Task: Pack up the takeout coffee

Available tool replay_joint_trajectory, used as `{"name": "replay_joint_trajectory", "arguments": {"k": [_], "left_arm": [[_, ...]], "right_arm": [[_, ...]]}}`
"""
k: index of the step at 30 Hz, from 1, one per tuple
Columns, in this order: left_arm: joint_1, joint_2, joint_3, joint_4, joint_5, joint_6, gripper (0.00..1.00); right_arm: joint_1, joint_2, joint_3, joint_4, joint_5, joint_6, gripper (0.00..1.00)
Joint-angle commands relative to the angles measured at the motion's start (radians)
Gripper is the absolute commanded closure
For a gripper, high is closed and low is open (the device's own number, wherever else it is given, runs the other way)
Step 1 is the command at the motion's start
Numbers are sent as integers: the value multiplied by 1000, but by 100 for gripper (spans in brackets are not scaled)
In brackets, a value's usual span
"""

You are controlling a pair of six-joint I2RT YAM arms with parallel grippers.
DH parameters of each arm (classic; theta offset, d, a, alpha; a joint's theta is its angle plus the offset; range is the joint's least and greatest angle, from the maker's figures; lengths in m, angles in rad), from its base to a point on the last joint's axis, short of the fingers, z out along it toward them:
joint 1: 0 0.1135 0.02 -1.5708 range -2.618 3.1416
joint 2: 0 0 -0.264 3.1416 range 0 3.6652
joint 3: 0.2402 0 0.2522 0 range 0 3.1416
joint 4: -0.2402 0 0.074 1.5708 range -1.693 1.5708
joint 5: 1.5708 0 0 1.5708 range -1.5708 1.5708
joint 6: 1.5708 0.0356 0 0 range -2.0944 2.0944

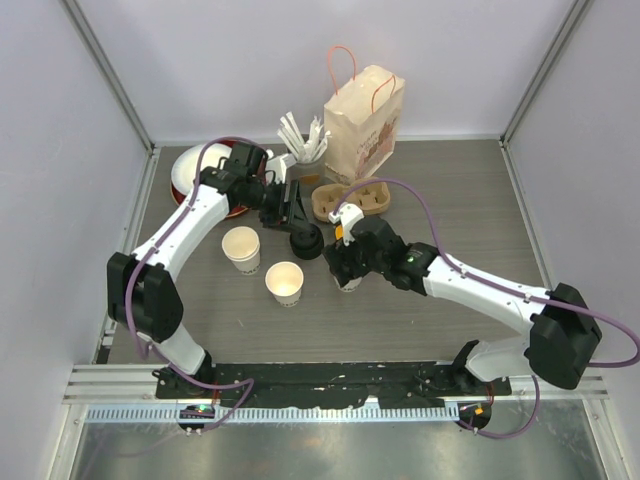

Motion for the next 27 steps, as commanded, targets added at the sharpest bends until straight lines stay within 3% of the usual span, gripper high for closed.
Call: {"name": "replay_joint_trajectory", "arguments": {"k": [1, 13, 18, 21, 25, 27], "left_arm": [[4, 5, 34, -15, 19, 15, 41], [4, 19, 60, -38, 7, 27, 41], [10, -22, 94, -58, -41, 70, 40], [30, -71, 95, -59, -82, 96, 40], [103, -134, 82, -52, -123, 114, 37], [141, -156, 74, -52, -123, 110, 37]], "right_arm": [[4, -51, 49, 19, 40, -11, 8], [4, -69, 75, 23, 51, -24, 8], [2, -68, 222, 2, 35, 10, 10], [-4, -2, 335, -32, 99, 80, 19], [-11, 139, 482, -69, 153, 159, 40], [-16, 194, 516, -73, 150, 205, 44]]}}
